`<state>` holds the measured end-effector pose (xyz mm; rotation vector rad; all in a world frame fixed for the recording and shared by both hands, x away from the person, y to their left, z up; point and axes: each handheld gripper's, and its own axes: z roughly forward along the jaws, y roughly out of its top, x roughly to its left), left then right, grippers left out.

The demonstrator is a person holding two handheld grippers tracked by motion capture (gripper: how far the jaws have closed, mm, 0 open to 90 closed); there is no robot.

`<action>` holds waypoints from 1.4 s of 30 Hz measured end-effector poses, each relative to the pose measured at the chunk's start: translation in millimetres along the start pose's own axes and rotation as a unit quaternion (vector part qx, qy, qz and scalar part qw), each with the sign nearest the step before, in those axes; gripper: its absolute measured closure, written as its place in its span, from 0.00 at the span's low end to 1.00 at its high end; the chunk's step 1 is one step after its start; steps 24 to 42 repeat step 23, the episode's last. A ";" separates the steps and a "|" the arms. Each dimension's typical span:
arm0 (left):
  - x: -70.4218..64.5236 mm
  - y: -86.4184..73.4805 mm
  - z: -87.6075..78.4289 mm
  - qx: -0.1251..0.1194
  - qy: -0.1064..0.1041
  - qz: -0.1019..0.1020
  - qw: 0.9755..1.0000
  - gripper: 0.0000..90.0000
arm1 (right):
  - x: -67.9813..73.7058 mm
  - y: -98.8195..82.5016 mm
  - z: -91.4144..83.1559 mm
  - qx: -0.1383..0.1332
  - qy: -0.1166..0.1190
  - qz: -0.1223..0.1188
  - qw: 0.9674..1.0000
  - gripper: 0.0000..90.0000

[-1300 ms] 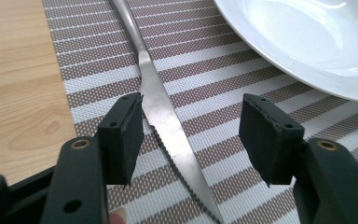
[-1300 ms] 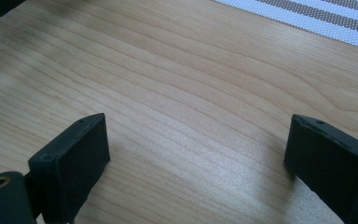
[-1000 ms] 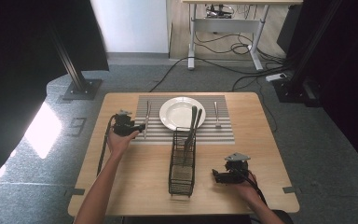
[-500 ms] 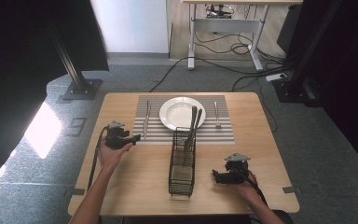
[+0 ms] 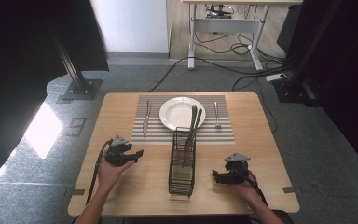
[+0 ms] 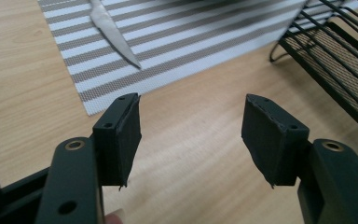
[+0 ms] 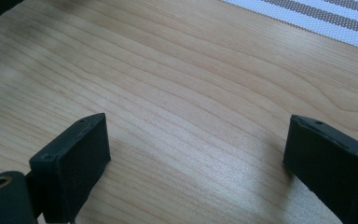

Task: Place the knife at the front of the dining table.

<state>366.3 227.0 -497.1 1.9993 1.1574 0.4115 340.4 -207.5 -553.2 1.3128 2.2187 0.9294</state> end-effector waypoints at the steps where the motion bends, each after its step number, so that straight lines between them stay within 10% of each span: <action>1: -2.3 -1.9 -2.3 -0.001 -0.003 0.001 1.000 0.42 | -0.1 0.0 0.1 0.000 0.000 0.001 1.000 0.08; 42: -6.3 -13.2 -15.8 -0.007 0.001 0.000 1.000 0.42 | 0.0 0.2 0.5 0.000 0.000 0.000 1.000 0.08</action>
